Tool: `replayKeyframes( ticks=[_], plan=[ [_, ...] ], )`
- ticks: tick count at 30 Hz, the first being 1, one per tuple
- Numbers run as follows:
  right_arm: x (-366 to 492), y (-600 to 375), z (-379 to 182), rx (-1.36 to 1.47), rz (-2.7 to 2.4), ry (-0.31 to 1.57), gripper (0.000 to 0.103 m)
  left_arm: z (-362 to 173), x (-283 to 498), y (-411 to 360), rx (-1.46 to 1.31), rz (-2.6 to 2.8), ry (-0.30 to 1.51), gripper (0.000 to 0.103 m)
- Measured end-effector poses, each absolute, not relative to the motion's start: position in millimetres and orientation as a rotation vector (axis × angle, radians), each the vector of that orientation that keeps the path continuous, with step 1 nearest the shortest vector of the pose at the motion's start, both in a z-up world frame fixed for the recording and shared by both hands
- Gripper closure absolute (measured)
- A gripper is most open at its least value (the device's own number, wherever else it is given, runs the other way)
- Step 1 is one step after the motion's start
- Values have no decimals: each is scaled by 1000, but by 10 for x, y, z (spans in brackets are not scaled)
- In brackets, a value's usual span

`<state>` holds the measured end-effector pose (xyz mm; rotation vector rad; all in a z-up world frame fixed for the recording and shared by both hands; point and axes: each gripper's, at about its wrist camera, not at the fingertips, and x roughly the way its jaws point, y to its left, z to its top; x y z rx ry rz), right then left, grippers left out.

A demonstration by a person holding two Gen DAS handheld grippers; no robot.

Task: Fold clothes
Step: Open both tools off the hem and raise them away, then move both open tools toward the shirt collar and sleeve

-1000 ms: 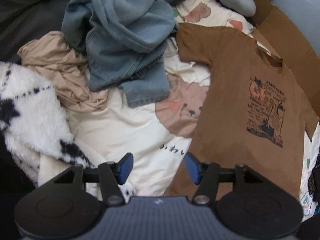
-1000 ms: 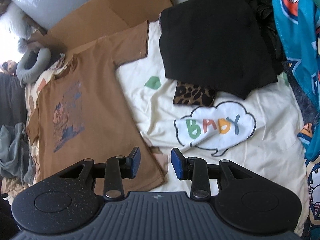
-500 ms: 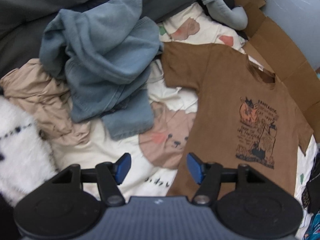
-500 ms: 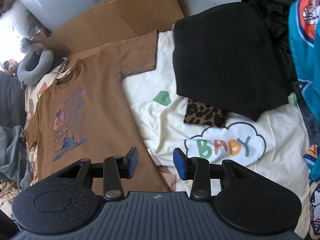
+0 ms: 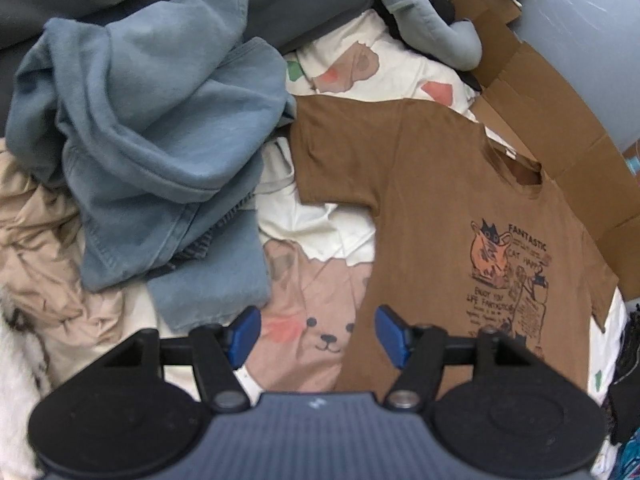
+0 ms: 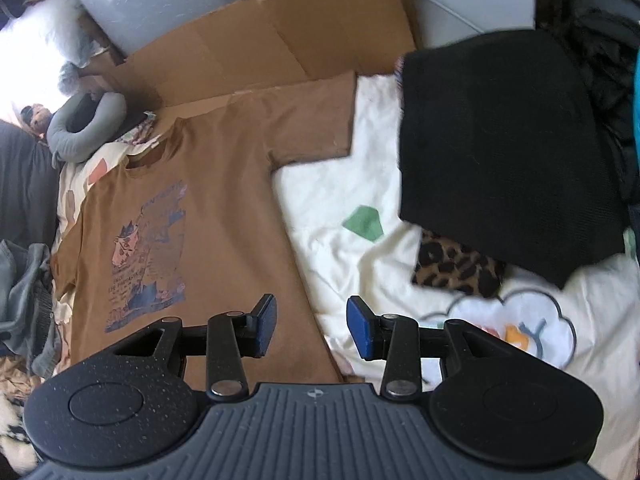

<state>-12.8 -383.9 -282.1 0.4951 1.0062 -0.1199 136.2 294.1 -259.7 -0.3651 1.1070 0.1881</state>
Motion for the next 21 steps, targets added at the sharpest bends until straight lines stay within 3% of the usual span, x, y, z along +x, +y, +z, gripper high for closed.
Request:
replayKeyframes(
  ticks=[6, 8, 21],
  plan=[
    [-26, -3778, -2995, 516, -107, 1000, 57, -2753, 1596, 2947, -363, 168, 1080, 40],
    [23, -3747, -3059, 510, -105, 1003, 57, -2773, 1675, 2958, -370, 175, 1056, 47],
    [320, -3319, -3446, 441, 15, 1025, 57, -3170, 2396, 3094, -426, 223, 990, 54]
  ],
)
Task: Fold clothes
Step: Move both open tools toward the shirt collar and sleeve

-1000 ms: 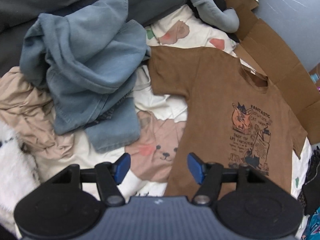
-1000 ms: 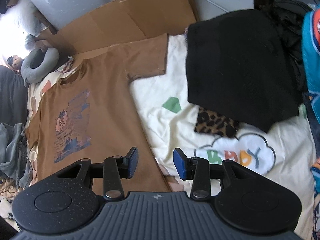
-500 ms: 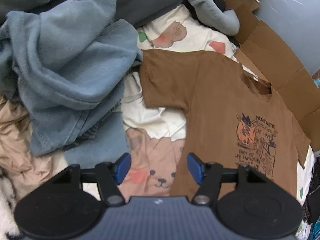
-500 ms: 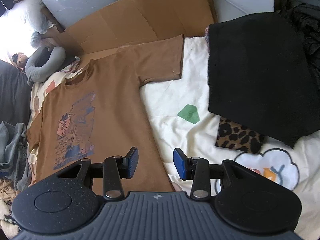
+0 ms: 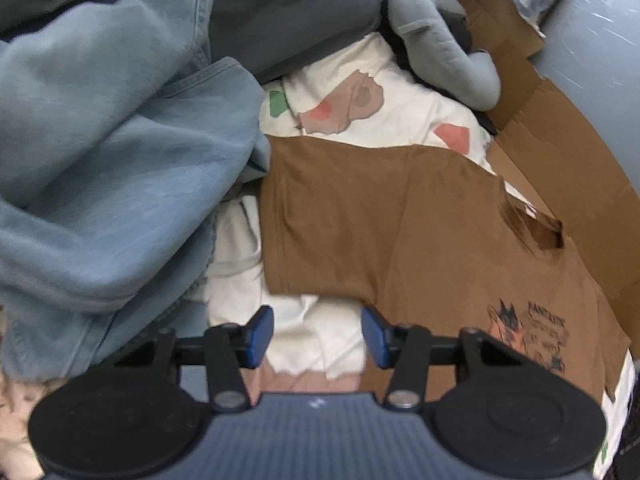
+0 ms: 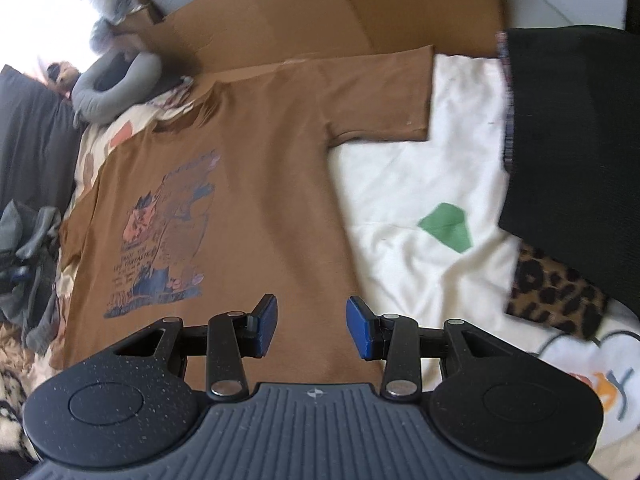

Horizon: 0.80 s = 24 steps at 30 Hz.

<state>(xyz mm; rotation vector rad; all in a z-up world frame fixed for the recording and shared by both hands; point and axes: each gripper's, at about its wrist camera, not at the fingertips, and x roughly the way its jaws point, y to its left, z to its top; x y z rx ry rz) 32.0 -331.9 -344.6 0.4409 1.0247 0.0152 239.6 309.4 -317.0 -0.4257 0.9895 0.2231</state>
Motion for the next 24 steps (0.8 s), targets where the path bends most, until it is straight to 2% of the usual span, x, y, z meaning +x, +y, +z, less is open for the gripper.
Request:
replayKeyframes(
  ticks=[7, 18, 21, 22, 24],
  plan=[
    [517, -3200, -3623, 407, 42, 1063, 57, -3591, 2658, 3268, -508, 308, 982, 70],
    [684, -3131, -3767, 359, 57, 1107, 58, -4026, 2684, 3369, -662, 347, 1002, 68],
    [711, -3123, -3767, 348, 59, 1108, 57, -4058, 2678, 3381, -680, 356, 977, 73],
    [720, -3122, -3766, 344, 60, 1108, 57, -4063, 2673, 3395, -692, 360, 966, 85],
    [735, -3121, -3760, 339, 59, 1107, 58, -4023, 2659, 3417, -684, 369, 937, 91]
  ],
)
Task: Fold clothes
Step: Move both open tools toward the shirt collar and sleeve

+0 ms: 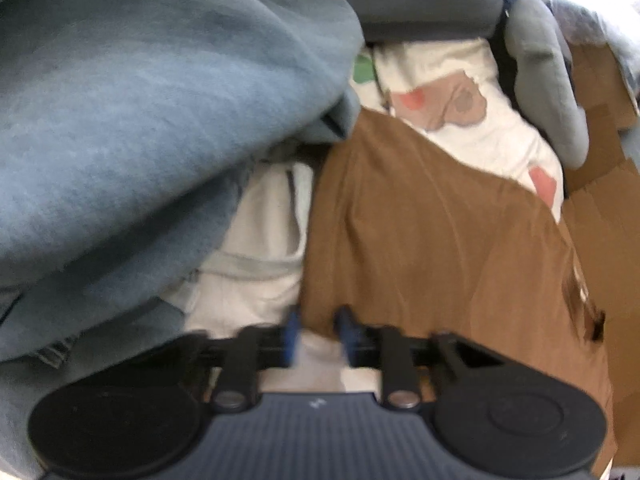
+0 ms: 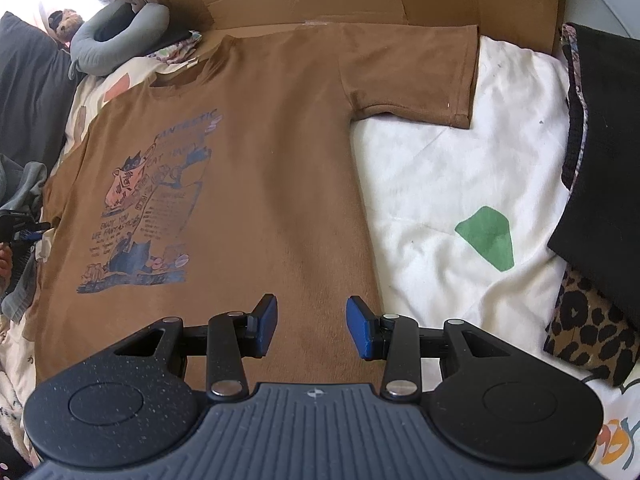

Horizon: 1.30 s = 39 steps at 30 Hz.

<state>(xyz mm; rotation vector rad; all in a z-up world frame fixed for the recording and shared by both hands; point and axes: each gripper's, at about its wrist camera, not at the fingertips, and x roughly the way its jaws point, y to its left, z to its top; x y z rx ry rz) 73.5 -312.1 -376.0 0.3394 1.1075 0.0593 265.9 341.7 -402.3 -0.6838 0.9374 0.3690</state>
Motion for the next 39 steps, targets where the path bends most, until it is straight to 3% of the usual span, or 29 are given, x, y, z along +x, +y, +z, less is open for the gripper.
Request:
replayKeyframes(
  ticks=[9, 20, 25, 31, 39],
  plan=[
    [776, -3073, -3827, 319, 60, 1134, 57, -3651, 2714, 3473, -556, 361, 848, 94],
    [765, -3078, -3910, 304, 57, 1160, 58, -3944, 2870, 3361, -405, 424, 989, 95],
    [776, -3080, -3928, 307, 59, 1157, 58, -3865, 2929, 3259, -320, 438, 1094, 81],
    [790, -3049, -3935, 301, 73, 1144, 58, -3507, 2855, 3073, -219, 323, 1076, 74],
    [807, -3023, -3925, 290, 95, 1132, 58, -3298, 3383, 3110, -73, 242, 1038, 74]
  ],
)
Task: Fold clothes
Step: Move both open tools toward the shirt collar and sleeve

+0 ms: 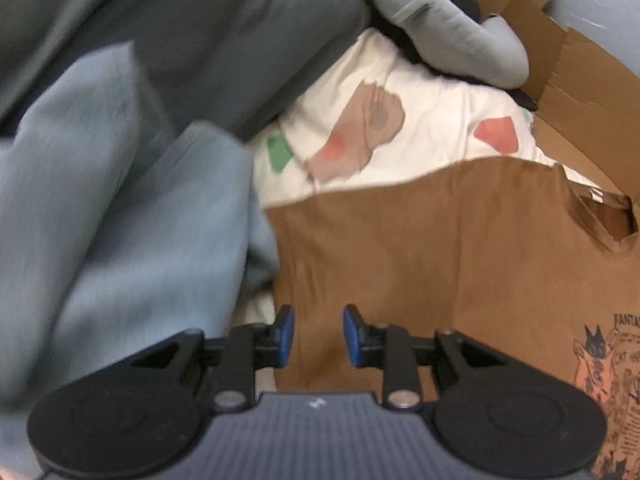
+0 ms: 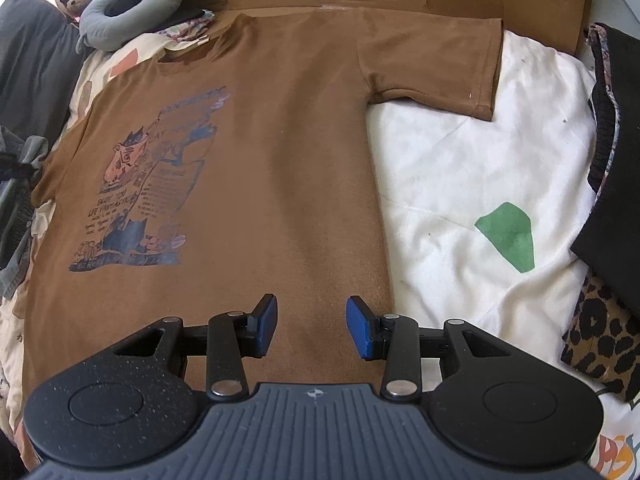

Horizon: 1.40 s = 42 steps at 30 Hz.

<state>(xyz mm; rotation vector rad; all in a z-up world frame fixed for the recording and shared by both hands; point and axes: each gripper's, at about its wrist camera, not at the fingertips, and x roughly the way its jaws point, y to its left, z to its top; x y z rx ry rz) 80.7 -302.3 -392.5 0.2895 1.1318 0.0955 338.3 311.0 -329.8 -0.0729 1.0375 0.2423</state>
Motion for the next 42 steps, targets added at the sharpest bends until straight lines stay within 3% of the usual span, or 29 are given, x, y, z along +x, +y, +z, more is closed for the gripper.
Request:
replayKeyframes(
  ticks=[4, 7, 13, 18, 24, 27, 35, 36, 38, 42],
  plan=[
    [855, -3020, -3954, 282, 93, 1136, 58, -3389, 3731, 3208, -76, 242, 1053, 74],
    [895, -3001, -3975, 265, 97, 1140, 58, -3475, 3951, 3271, -108, 256, 1061, 63],
    [990, -2999, -4022, 252, 102, 1155, 58, -3583, 4233, 3358, -161, 270, 1091, 63],
    [1092, -2979, -4036, 239, 113, 1158, 58, -3709, 4409, 3465, -139, 337, 1148, 56],
    [1145, -2978, -4069, 236, 116, 1162, 58, -3842, 4473, 3572, -122, 370, 1186, 62],
    [1146, -2977, -4087, 230, 116, 1169, 58, -3884, 4473, 3635, -109, 391, 1199, 76],
    [1146, -2959, -4115, 224, 118, 1178, 58, -4006, 4487, 3618, -86, 396, 1215, 77],
    [1147, -2949, -4113, 218, 121, 1178, 58, -4016, 4488, 3593, -71, 397, 1210, 79],
    [1143, -2942, -4104, 208, 124, 1178, 58, -4009, 4490, 3560, -46, 389, 1201, 95],
    [1138, -2952, -4096, 208, 121, 1177, 58, -3956, 4497, 3535, 17, 396, 1182, 97]
  ],
)
